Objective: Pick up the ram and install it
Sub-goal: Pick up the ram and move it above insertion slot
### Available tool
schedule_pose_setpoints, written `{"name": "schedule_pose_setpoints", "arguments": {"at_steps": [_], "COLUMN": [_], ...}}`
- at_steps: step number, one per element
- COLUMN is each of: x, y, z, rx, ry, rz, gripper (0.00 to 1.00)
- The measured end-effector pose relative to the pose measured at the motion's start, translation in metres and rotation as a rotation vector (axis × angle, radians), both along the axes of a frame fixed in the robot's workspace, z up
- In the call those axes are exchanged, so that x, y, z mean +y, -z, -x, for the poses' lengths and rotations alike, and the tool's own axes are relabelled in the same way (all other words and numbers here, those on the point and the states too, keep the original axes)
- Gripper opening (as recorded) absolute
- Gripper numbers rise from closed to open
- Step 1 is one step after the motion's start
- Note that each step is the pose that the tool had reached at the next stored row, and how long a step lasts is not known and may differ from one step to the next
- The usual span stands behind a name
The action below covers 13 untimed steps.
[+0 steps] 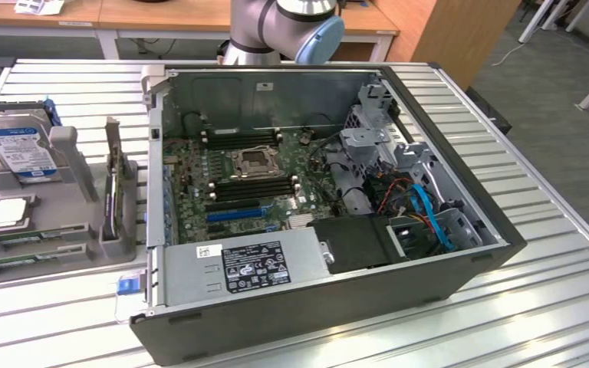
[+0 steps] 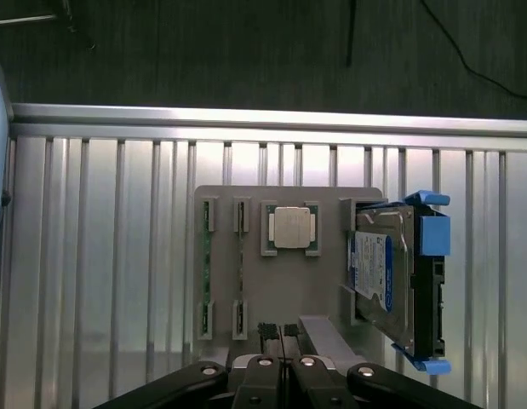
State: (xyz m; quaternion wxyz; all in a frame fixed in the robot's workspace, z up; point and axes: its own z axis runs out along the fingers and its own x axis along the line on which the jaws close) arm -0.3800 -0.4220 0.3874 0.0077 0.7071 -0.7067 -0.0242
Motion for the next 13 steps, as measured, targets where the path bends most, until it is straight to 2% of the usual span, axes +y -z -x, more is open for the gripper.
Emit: {"name": "schedule_pose_setpoints", "arguments": {"at_steps": [13], "x": [0.0000], "y": [0.0000], "z": [0.0000], "rx": [-0.0001], "ry": [0.000], "rz": [0.0000], "gripper": [0.11]}}
